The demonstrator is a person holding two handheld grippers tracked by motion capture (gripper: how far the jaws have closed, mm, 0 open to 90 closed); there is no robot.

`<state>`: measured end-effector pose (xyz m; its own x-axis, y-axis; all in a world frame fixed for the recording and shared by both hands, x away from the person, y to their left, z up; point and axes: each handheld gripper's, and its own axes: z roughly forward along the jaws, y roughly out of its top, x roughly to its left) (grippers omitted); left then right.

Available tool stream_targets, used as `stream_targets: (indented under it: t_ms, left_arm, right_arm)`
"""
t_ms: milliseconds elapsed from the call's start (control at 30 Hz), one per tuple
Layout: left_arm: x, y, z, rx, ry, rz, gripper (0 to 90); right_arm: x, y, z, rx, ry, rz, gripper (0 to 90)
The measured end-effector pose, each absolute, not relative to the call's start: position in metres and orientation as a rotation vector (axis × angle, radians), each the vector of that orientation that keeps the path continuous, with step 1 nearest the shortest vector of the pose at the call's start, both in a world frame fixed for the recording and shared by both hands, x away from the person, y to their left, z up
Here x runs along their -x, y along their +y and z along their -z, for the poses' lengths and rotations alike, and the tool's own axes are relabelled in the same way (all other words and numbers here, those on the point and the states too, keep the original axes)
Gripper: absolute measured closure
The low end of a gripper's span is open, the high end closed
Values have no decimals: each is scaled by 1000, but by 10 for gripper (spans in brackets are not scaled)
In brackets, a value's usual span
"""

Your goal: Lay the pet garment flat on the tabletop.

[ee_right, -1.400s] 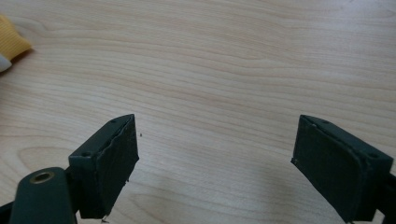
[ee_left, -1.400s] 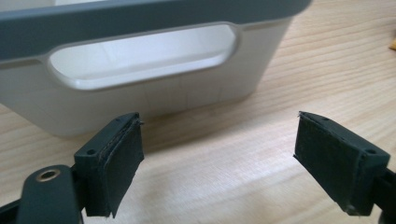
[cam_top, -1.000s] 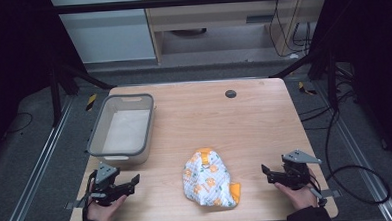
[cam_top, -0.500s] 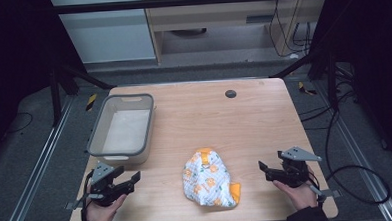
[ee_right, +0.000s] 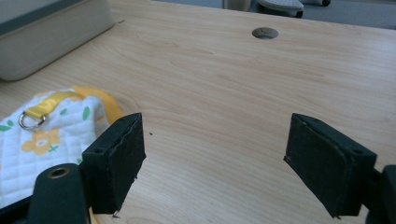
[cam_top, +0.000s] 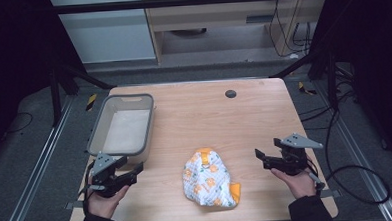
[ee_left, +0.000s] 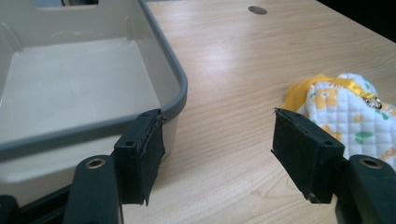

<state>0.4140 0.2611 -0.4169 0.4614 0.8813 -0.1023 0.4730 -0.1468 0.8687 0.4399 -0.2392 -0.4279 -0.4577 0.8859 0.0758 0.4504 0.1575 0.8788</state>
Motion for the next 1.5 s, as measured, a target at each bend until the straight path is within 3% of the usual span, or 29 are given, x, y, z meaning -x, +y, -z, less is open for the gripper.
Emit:
stream_targets:
  t_ms: [333, 767, 1500]
  left_arm:
    - [-429, 236, 407, -1794, 1089, -544, 348]
    - [-441, 201, 419, -1868, 1041, -501, 356]
    - [-449, 160, 455, -2049, 987, -421, 394]
  right_arm:
    - [-450, -219, 417, -1231, 2018, -1271, 230]
    - [-457, -193, 420, -1189, 2109, -1290, 281]
    - [-459, -162, 456, -1153, 2308, -1249, 360]
